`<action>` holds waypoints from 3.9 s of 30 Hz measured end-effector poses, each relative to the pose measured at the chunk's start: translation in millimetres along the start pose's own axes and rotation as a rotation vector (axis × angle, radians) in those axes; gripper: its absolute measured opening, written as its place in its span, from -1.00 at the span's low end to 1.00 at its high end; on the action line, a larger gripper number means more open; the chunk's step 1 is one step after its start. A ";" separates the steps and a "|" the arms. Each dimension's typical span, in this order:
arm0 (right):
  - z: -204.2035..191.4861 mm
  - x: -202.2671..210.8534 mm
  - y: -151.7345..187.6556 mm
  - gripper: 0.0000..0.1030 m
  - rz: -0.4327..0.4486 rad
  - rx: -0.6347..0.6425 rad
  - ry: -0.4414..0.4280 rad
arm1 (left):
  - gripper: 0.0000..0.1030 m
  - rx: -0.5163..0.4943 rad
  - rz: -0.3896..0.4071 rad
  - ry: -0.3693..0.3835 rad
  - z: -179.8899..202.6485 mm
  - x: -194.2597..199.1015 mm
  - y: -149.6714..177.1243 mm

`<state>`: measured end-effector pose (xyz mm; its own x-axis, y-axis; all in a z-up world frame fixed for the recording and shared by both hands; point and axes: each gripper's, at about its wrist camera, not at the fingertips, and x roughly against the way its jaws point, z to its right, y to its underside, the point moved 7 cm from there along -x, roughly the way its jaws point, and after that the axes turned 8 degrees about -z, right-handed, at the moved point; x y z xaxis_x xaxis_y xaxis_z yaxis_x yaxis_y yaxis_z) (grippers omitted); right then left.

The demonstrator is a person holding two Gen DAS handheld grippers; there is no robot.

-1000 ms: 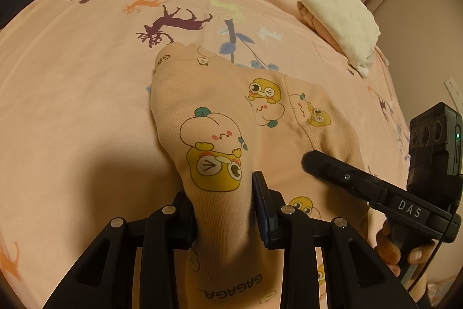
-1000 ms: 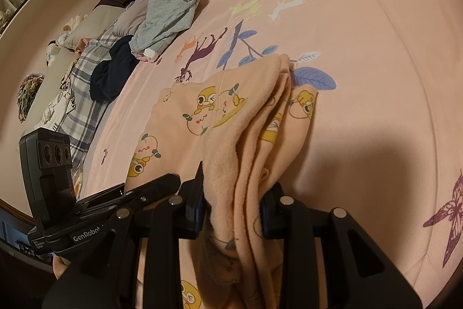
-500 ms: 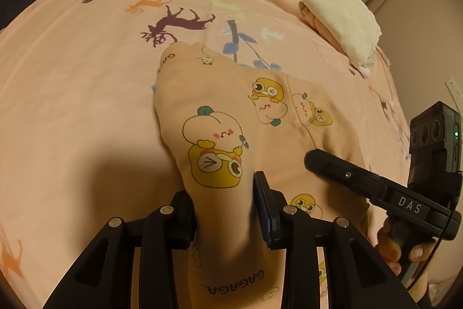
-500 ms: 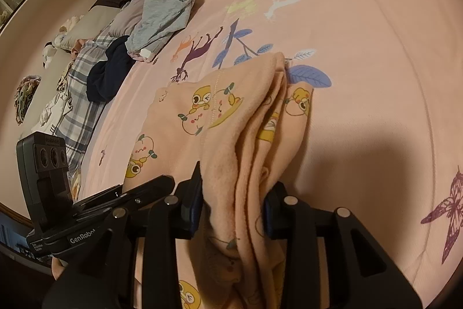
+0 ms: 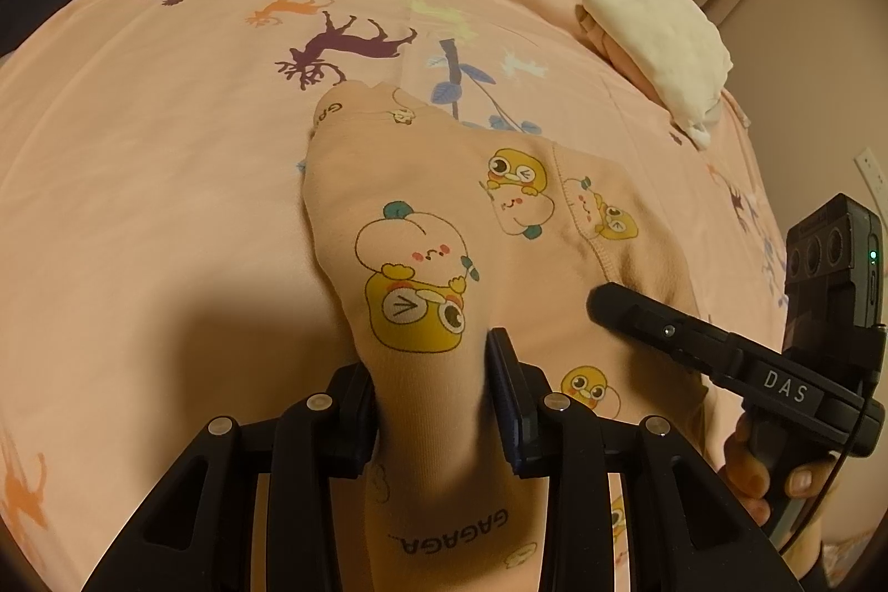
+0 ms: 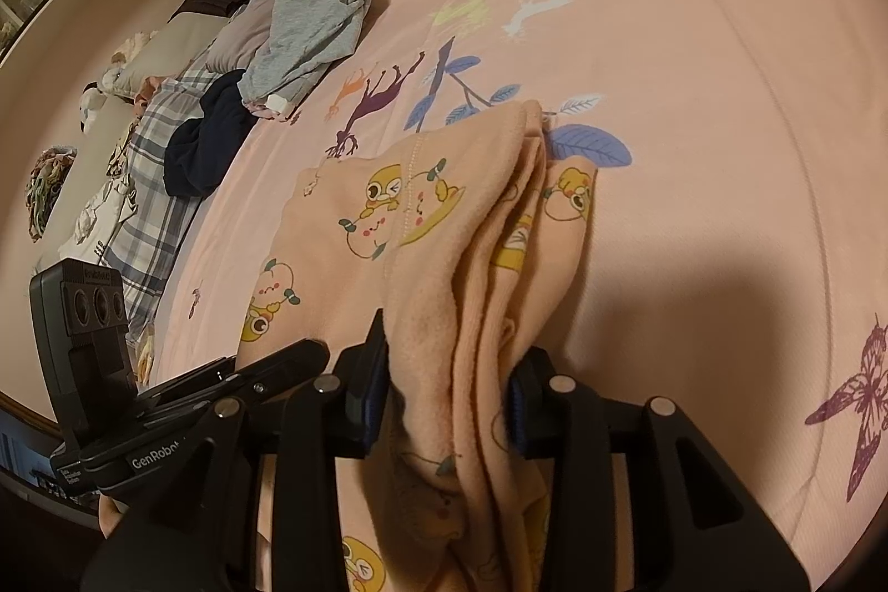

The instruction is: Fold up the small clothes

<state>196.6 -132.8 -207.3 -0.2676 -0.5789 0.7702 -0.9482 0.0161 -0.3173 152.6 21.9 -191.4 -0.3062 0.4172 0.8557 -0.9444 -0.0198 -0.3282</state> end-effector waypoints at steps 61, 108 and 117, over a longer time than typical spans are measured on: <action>7.5 19.5 7.1 -0.21 0.029 -0.031 0.050 | -0.33 0.041 0.051 -0.062 -10.2 32.5 23.3; -31.3 23.7 -15.3 -0.62 0.086 0.201 0.198 | -0.49 -0.053 0.072 -0.068 10.7 46.5 51.9; 5.5 0.7 -29.6 -0.82 0.034 0.093 0.291 | -0.49 -0.063 0.016 -0.079 6.1 29.9 62.1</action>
<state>225.4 -138.3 -200.4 -0.3494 -0.3212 0.8802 -0.9217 -0.0509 -0.3845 84.1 27.5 -183.8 -0.3322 0.3439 0.8783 -0.9306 0.0323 -0.3646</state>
